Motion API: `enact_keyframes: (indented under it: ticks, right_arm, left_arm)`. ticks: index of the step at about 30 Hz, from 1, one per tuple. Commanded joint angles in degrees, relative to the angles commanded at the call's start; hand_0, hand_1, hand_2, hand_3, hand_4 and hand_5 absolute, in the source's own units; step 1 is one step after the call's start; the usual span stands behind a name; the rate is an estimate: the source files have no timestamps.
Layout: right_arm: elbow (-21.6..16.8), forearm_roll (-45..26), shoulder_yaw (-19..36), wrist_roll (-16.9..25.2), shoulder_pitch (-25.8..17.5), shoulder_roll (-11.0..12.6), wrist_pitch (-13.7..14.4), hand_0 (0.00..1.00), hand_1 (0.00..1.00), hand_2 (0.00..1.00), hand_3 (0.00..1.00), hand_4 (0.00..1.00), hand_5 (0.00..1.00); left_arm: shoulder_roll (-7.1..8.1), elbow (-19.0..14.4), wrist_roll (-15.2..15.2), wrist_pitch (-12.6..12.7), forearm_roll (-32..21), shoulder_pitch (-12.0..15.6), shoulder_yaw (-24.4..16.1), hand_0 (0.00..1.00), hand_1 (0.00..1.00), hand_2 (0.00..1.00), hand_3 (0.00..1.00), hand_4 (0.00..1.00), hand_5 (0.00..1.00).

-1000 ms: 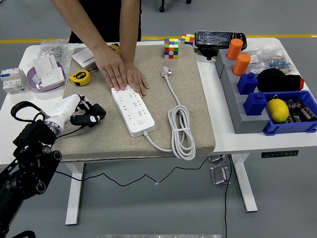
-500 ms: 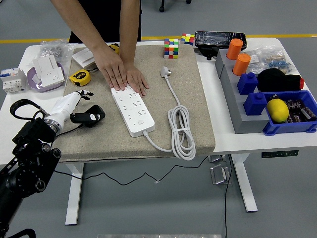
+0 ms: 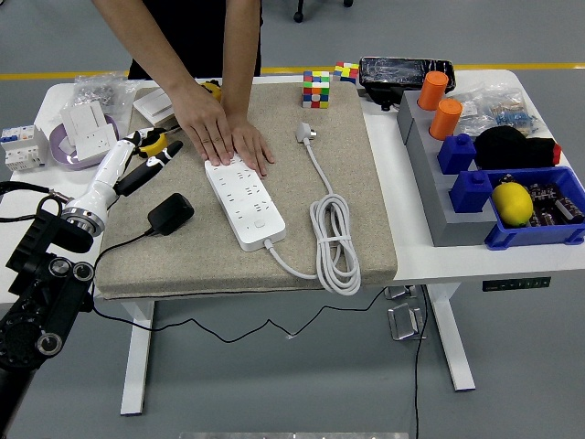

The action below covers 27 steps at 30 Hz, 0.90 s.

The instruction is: Pick up the plug,place it near the board,insert it into the board,press the button

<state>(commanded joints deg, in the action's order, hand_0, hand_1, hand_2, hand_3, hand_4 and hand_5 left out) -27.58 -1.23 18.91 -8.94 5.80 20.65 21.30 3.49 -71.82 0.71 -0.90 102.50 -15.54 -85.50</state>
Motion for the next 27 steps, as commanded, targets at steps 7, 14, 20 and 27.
enact_keyframes:
  ticks: [7,14,20,27]
  right_arm:
    - [0.69,-0.12,1.18,0.18,-0.21,-0.44,0.42,0.998,0.857,0.789,0.807,0.998,0.998]
    - [1.5,-0.41,3.86,1.26,-0.4,-2.04,1.45,0.998,0.85,0.791,0.808,0.998,0.998]
    - [1.56,-2.15,2.92,4.04,-0.31,-2.72,5.43,0.985,0.862,0.825,0.831,0.998,0.998]
    - [1.3,-6.69,1.2,11.25,-0.48,-2.6,13.01,0.952,0.875,0.849,0.861,0.998,0.998]
  left_arm:
    - [-2.73,-10.93,-0.45,-0.87,-16.45,5.35,-3.76,0.998,0.998,0.957,0.948,0.998,0.998]
    - [-3.49,-17.39,-1.93,-1.67,-33.03,11.62,-7.26,0.998,0.998,0.958,0.959,0.998,0.998]
    - [-3.49,-18.81,-2.17,-0.98,-47.56,13.46,-8.58,0.998,0.997,0.951,0.955,0.998,0.998]
    - [-3.49,-20.36,-1.12,1.71,-50.9,14.69,-7.91,0.959,0.977,0.932,0.942,0.998,0.998]
